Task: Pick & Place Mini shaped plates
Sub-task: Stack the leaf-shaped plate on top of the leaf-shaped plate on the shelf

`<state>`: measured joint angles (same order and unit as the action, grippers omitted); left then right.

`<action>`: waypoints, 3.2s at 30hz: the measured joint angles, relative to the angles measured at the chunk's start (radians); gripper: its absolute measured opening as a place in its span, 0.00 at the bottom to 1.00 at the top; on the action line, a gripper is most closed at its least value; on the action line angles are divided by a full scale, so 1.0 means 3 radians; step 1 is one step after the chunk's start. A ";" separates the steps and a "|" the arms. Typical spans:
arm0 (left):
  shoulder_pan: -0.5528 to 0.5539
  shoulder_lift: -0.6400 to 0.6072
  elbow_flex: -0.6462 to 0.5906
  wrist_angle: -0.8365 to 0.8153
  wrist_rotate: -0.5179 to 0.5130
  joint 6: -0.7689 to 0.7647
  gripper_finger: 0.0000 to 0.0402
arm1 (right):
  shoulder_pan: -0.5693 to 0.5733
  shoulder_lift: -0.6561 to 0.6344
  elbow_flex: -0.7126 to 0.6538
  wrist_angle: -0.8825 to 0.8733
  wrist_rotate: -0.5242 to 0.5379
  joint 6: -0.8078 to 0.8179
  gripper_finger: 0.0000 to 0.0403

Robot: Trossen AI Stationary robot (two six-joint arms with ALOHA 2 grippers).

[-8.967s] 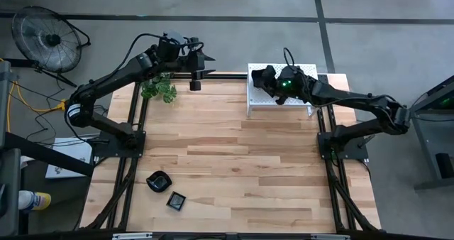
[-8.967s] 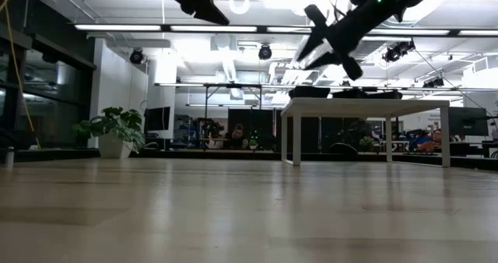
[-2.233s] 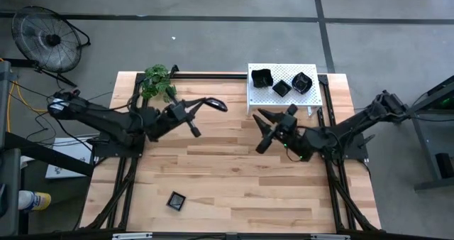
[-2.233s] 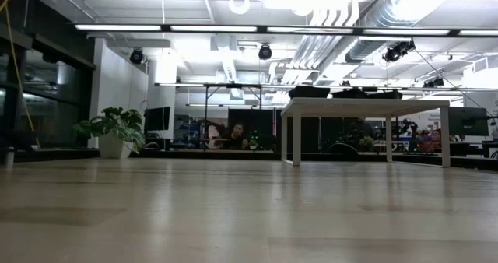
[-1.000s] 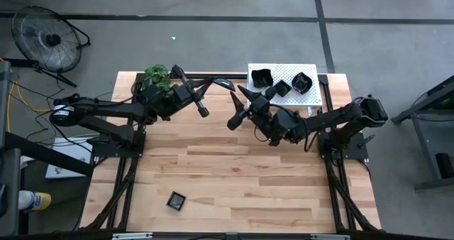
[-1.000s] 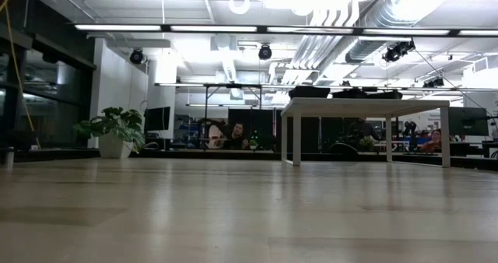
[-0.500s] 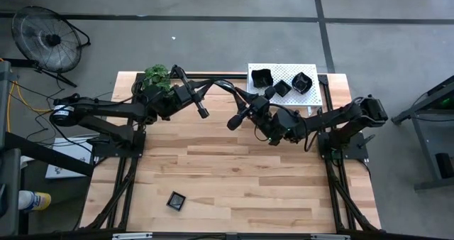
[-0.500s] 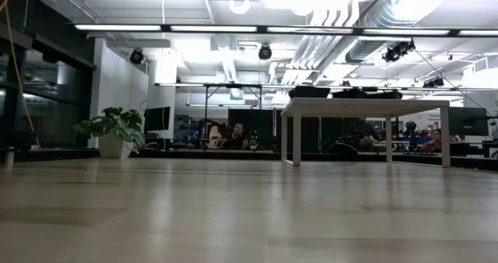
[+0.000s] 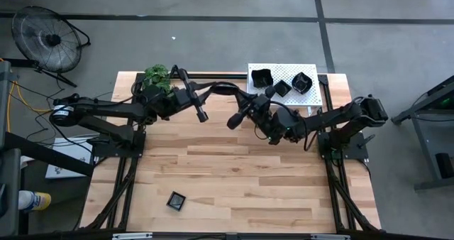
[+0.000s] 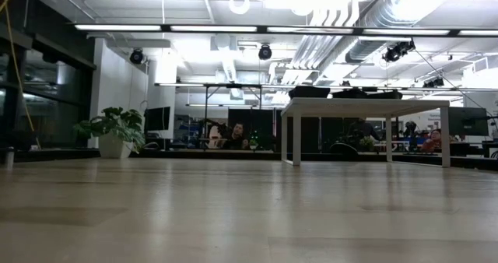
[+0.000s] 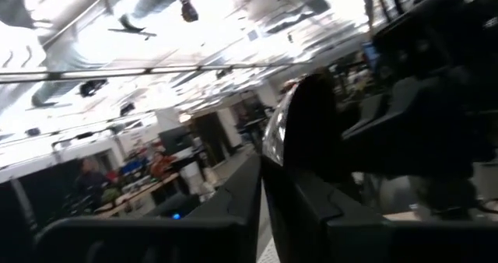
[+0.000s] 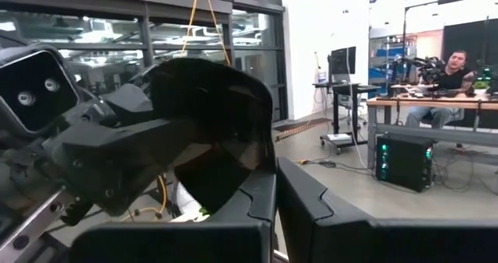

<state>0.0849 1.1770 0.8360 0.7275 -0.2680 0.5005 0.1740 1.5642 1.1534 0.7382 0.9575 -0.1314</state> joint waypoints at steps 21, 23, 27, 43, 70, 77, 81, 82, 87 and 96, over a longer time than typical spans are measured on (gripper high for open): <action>0.0003 -0.0648 -0.0001 -0.0332 -0.0068 0.0709 0.38 | 0.0020 -0.0496 0.0000 -0.0166 0.1397 -0.0207 0.00; 0.0003 -0.0806 0.0000 -0.0522 -0.0115 0.0742 0.38 | 0.0020 -0.0672 0.0000 -0.0177 0.1663 -0.0427 0.00; 0.0004 -0.1135 0.0000 -0.1044 -0.0128 0.0792 0.38 | 0.0053 -0.1035 -0.0001 -0.0189 0.2037 -0.0935 0.00; 0.0003 -0.1814 -0.0001 -0.2218 -0.0550 0.0748 0.38 | -0.0221 -0.1882 -0.0017 -0.0394 0.2047 -0.0692 0.00; 0.0001 -0.1789 -0.0001 -0.2360 -0.0334 0.0325 0.38 | 0.0830 -0.2456 -0.0017 -0.0573 0.2043 -0.1864 0.00; 0.0001 -0.1639 -0.0001 -0.2232 -0.0188 0.0236 0.38 | 0.1208 -0.2492 -0.0014 -0.0579 0.1485 -0.2184 0.00; 0.0001 -0.1526 -0.0001 -0.2126 -0.0184 0.0213 0.38 | 0.1202 -0.2471 -0.0013 -0.0579 0.1336 -0.2361 0.00; 0.0001 -0.1497 -0.0001 -0.2092 -0.0182 0.0207 0.38 | 0.1183 -0.2471 -0.0013 -0.0580 0.1298 -0.2381 0.00; 0.0001 -0.1347 -0.0001 -0.1894 -0.0090 0.0145 0.38 | 0.1120 -0.2472 -0.0008 -0.0577 0.1132 -0.2498 0.00; 0.0001 -0.1168 -0.0001 -0.1651 -0.0087 0.0137 0.38 | 0.1092 -0.2233 0.0600 -0.1365 0.0930 -0.2529 0.00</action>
<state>0.0853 0.8266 0.8356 0.2321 -0.2941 0.5416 0.5015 0.8943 1.3332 0.3288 1.2365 -0.8900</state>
